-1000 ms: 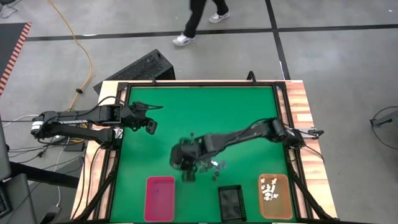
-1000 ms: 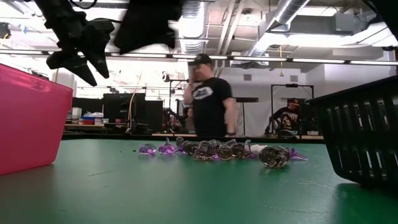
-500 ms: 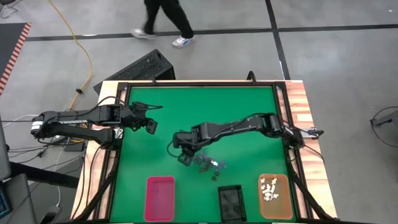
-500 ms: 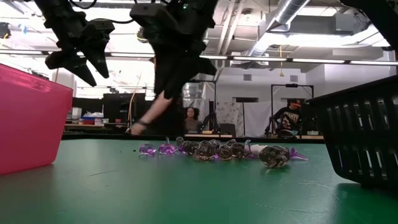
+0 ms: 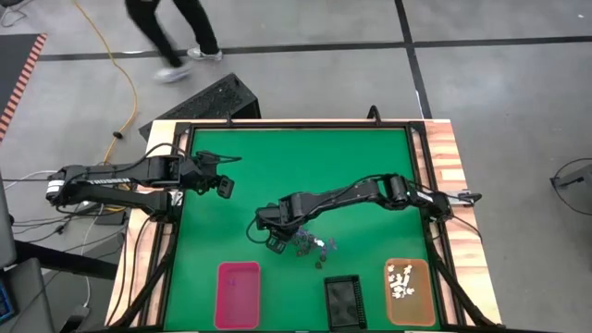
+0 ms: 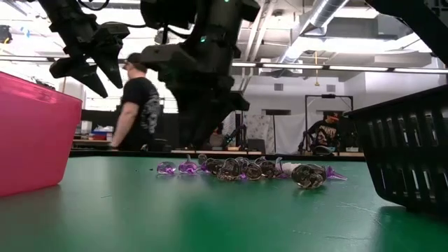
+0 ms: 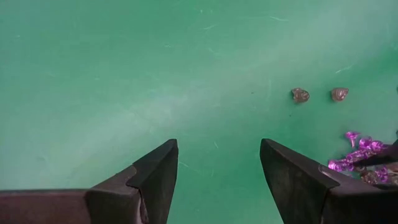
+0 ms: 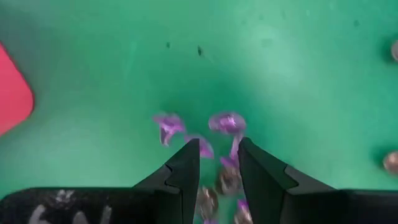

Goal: Sort Halloween decoration
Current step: Put the violet witch hat toy into the red organizing bin

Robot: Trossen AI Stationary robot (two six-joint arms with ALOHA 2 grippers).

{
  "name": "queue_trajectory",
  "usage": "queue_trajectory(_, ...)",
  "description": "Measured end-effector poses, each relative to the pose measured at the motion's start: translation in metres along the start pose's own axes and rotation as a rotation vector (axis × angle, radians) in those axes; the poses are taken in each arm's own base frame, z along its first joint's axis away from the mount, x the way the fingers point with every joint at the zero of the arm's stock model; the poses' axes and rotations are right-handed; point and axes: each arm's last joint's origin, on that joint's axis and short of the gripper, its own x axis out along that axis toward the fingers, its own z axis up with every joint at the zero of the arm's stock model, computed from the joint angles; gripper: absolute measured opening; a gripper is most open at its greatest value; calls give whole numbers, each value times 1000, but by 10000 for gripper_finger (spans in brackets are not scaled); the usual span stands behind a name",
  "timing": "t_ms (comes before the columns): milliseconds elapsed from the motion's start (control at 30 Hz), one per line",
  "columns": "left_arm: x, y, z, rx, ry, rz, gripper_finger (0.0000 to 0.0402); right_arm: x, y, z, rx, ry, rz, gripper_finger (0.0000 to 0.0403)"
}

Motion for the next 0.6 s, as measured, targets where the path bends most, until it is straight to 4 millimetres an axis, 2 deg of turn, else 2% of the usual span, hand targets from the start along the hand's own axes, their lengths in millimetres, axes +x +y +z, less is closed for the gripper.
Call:
queue_trajectory(400, 0, 0, 0, -8, -1, 2, 219, 15, -4, 4, -19, -10, -21, 139)
queue_trajectory(600, 0, 0, 0, -8, -2, 2, 219, 32, -7, 2, -29, 42, -20, 139)
